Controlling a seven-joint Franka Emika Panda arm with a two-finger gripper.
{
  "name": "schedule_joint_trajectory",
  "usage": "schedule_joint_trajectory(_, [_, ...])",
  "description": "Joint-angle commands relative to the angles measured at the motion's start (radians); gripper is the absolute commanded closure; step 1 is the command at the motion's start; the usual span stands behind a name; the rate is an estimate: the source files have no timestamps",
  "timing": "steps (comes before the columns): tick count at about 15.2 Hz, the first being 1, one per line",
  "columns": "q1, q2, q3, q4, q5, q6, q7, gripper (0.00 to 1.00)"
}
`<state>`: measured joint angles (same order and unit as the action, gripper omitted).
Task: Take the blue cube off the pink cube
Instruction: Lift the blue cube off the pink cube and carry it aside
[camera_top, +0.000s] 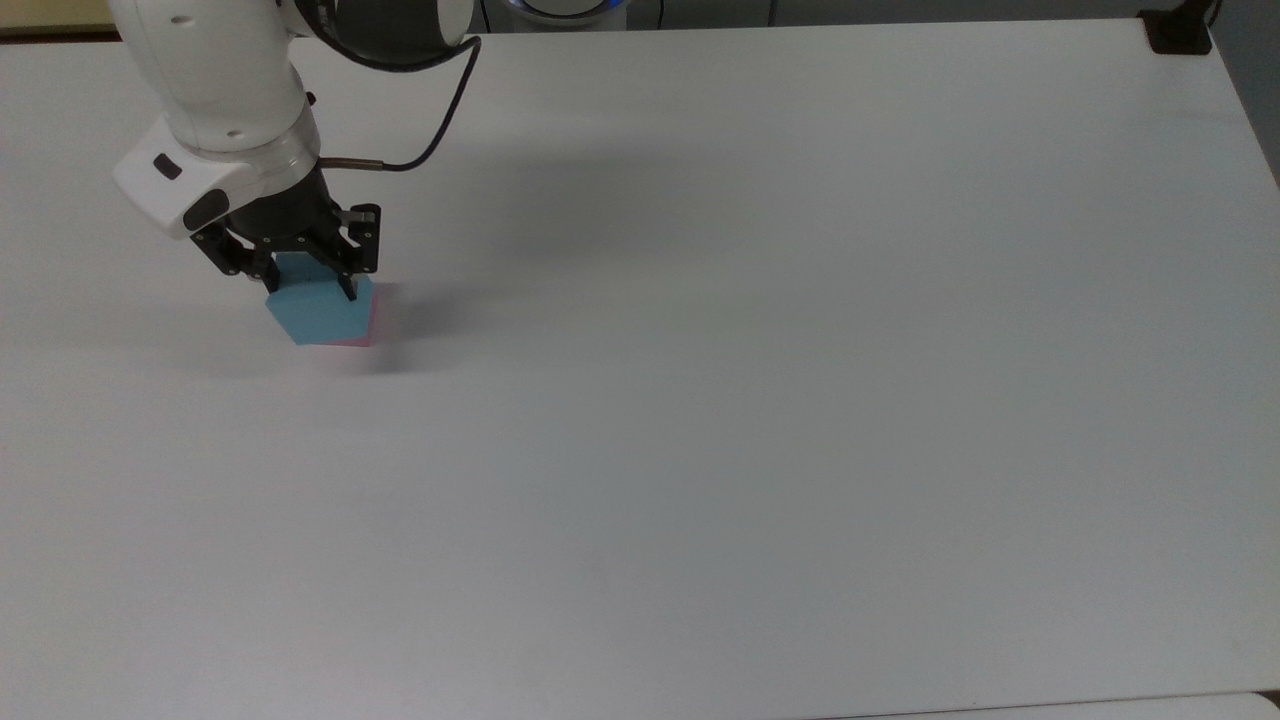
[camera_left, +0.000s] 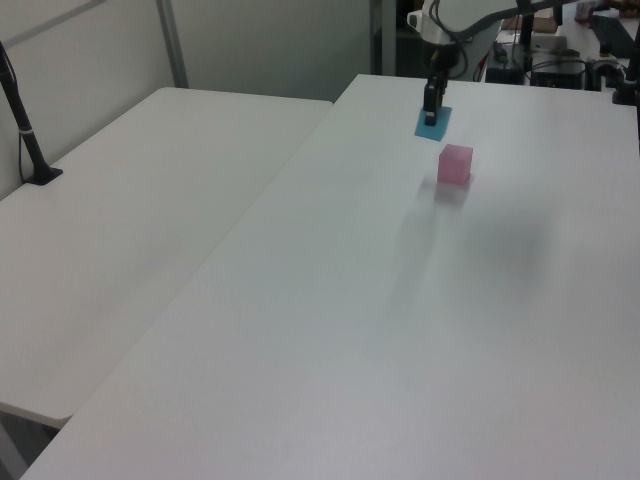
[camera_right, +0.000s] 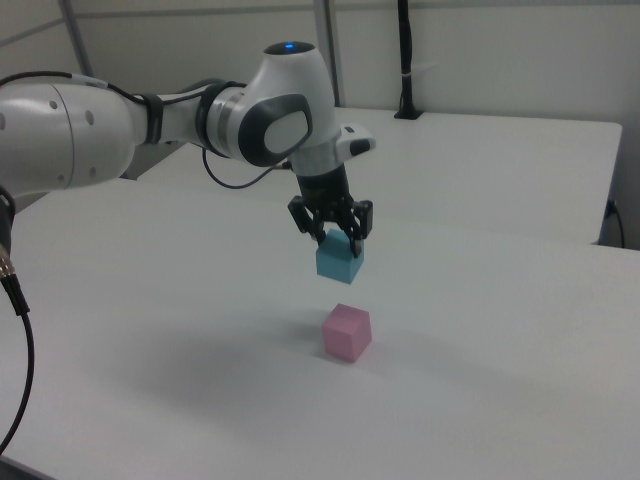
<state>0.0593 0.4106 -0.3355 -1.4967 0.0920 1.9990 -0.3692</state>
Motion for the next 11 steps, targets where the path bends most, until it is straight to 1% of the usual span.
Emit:
schedule_joint_trajectory(1, [0.059,0.083,0.003,0.068,0.038,0.110,0.067,0.77])
schedule_joint_trajectory(3, [0.124,0.172,0.001,0.128,0.038,0.126,0.113,0.75])
schedule_joint_trajectory(4, [0.138,0.212,0.001,0.160,0.038,0.148,0.148,0.75])
schedule_joint_trajectory(6, [0.174,0.281,0.000,0.173,0.034,0.249,0.231,0.75])
schedule_joint_trajectory(8, [0.181,0.307,0.000,0.174,0.031,0.274,0.240,0.74])
schedule_joint_trajectory(10, [0.183,0.321,0.000,0.171,0.028,0.274,0.240,0.69])
schedule_joint_trajectory(11, [0.183,0.327,0.000,0.167,0.028,0.273,0.240,0.64])
